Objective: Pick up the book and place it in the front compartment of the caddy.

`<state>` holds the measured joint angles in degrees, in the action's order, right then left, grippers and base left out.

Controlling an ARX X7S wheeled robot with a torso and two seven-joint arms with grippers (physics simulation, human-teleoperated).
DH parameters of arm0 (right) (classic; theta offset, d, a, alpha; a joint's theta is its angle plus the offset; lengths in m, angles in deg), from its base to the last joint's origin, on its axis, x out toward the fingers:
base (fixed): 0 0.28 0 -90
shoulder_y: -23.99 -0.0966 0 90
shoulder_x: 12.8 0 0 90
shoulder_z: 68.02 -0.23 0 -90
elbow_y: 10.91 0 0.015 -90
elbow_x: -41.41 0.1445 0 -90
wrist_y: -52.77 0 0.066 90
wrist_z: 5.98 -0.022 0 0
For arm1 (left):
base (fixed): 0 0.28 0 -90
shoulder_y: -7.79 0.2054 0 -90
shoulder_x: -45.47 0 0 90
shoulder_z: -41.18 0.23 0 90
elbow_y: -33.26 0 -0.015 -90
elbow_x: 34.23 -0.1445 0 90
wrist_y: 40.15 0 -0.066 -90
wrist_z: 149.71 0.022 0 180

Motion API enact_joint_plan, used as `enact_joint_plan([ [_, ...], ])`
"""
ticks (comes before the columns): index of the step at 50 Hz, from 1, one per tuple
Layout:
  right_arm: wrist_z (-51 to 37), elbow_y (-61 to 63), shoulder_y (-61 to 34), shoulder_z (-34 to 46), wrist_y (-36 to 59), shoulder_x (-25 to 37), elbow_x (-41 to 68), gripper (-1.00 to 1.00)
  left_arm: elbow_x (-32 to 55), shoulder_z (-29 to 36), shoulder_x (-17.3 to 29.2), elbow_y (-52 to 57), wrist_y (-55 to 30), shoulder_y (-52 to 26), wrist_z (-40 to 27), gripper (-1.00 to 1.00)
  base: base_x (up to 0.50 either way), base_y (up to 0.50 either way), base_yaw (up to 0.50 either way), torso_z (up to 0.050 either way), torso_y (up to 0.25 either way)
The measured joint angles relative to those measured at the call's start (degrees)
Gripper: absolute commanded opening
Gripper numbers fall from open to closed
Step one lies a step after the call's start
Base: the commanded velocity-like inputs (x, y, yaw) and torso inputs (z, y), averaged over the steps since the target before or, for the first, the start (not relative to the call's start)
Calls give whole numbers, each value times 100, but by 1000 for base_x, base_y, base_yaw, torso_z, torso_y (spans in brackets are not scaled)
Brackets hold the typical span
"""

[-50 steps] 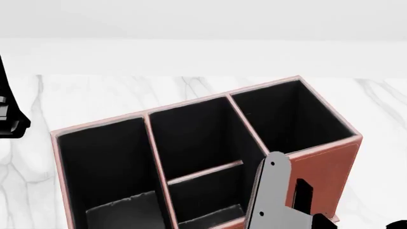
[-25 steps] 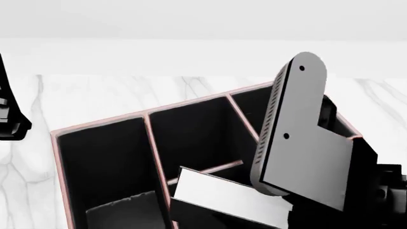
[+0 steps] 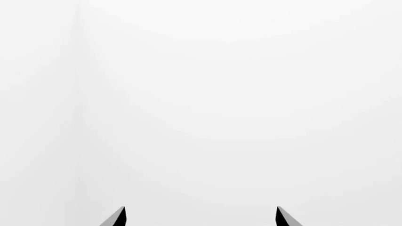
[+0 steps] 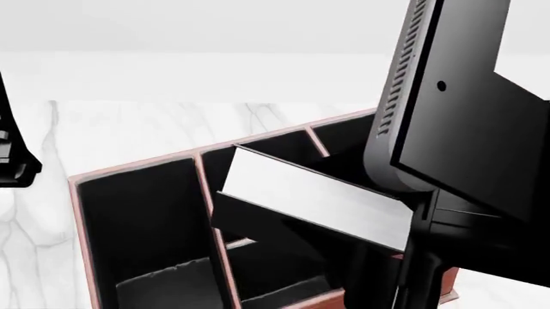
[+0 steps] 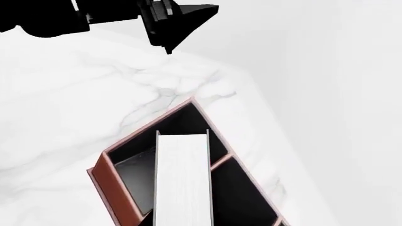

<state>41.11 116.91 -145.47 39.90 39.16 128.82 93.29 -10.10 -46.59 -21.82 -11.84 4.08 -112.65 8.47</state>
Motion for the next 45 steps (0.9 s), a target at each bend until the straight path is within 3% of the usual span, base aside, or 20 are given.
enact_joint_plan([
  [30, -119, -134, -184, 78, -181, -36, -57, -100, 54, 2, 51, -24, 27, -19, -41, 100, 0, 0, 0, 0, 1],
  [45, 1389, -1621, -1443, 1575, -1766, -271, -1474, -100, 81, 15, 71, -20, 33, -32, -67, 100, 0, 0, 0, 0, 1],
])
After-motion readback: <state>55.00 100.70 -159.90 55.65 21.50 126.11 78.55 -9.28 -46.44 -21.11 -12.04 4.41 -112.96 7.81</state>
